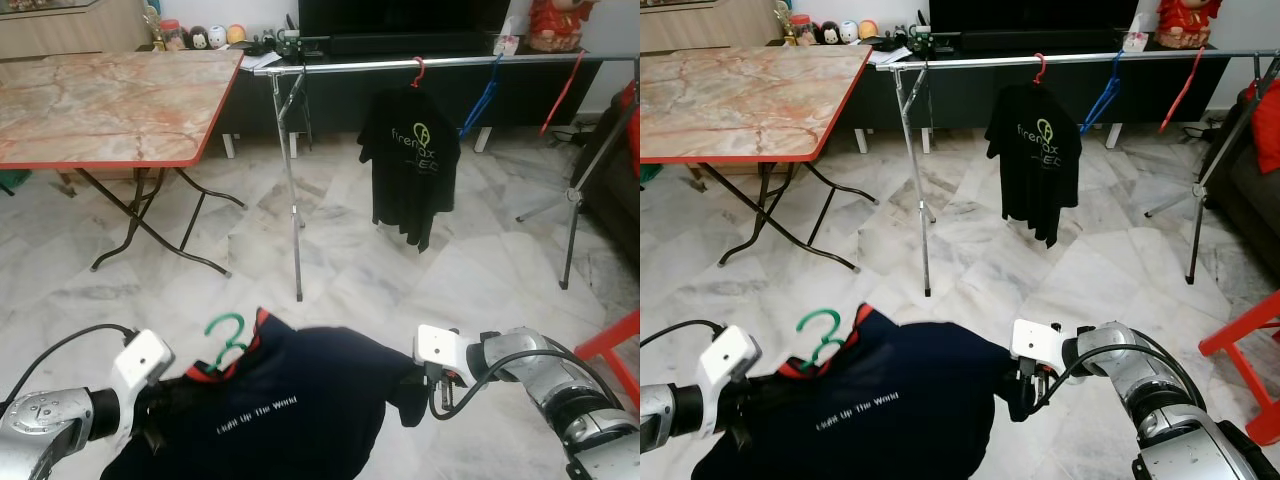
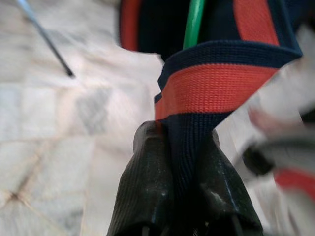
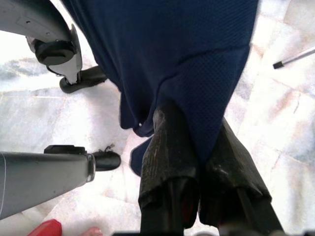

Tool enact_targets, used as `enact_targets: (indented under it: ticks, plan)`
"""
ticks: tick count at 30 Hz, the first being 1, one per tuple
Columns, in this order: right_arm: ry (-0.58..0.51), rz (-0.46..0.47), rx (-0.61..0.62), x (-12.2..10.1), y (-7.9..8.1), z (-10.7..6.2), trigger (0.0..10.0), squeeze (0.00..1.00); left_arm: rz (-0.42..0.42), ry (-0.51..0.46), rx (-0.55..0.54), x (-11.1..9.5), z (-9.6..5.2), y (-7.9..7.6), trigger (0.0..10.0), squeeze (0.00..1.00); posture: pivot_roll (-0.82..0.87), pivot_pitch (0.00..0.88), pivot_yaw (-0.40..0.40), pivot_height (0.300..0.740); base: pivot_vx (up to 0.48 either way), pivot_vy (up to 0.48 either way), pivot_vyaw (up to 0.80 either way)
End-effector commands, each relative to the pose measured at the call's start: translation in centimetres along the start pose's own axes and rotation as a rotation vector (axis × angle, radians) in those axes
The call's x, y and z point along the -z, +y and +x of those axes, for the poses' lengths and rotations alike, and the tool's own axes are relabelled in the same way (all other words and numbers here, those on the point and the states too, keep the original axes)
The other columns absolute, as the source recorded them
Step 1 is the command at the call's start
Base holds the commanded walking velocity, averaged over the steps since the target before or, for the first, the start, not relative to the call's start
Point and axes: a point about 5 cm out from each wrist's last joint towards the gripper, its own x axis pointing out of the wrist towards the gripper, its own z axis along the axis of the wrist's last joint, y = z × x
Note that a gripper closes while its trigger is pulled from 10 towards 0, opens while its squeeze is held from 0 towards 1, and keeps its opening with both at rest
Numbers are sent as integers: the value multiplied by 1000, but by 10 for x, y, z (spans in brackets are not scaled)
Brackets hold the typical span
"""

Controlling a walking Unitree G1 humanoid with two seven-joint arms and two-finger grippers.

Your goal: Hang hanger

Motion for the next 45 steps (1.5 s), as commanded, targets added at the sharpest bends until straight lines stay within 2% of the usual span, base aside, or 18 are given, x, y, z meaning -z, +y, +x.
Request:
enact_targets:
  ticks: [1,3,4,5,6,9,16,18,20,25,28,32,34,35,38,43,44,45]
  plan:
    - [21,-11,0,1,-3,-4,0,0,5,-78,-103,-12,-10,15,0,0,15,31,22,740,0,0,0]
    - [18,-7,-14,1,0,-2,0,0,-41,-174,-139,-19,-9,16,0,0,15,32,19,740,0,0,0]
    - [18,-7,-14,1,0,-2,0,0,-41,-174,-139,-19,-9,16,0,0,15,32,19,740,0,0,0]
    - [13,-5,-32,2,4,2,0,0,-111,-290,-139,-27,-10,13,0,0,15,32,17,740,0,0,0]
    - [12,-4,-35,2,5,3,0,0,-136,-337,-133,-31,-11,12,0,0,14,32,16,740,0,0,0]
    - [8,2,-35,3,7,4,0,0,-175,-418,-132,-37,-13,11,0,0,14,32,15,740,0,0,0]
    - [7,2,-36,3,8,5,0,0,-196,-453,-140,-39,-14,11,0,0,15,31,15,740,0,0,0]
    - [-21,10,-43,0,11,10,0,0,-248,-605,-125,-58,-16,10,0,0,13,28,20,740,0,0,0]
    - [-46,16,-50,-3,14,14,0,0,-269,-712,-118,-76,-19,10,0,0,15,29,22,740,0,0,0]
    - [-60,27,-61,-3,19,19,0,0,-298,-810,-214,-92,-21,21,0,0,17,34,26,740,0,0,0]
    - [-81,39,-76,-5,25,26,0,0,-314,-851,-213,-101,-17,19,0,0,18,38,27,740,0,0,0]
    - [-92,45,-78,-7,28,30,0,0,-318,-811,-153,-98,-12,12,0,0,20,39,28,740,0,0,0]
    - [-94,45,-75,-7,29,30,0,0,-254,-686,-26,-90,-5,-4,78,0,19,45,30,740,0,0,0]
    - [-87,43,-70,-6,28,29,0,0,-173,-542,85,-79,-2,-20,549,0,18,46,30,740,0,0,0]
    - [-76,37,-65,-5,26,26,0,0,-63,-342,138,-60,3,-29,196,0,18,48,30,740,0,0,0]
    - [-68,26,-50,-7,22,24,0,0,-30,-300,183,-59,3,-33,0,0,19,49,28,740,0,0,0]
    - [-64,13,-40,-8,20,24,3333,0,-28,-300,192,-60,3,-33,0,0,19,48,27,740,0,0,0]
    - [-62,8,-37,-8,19,23,10000,0,-27,-302,196,-61,3,-33,0,0,18,47,27,740,0,0,0]
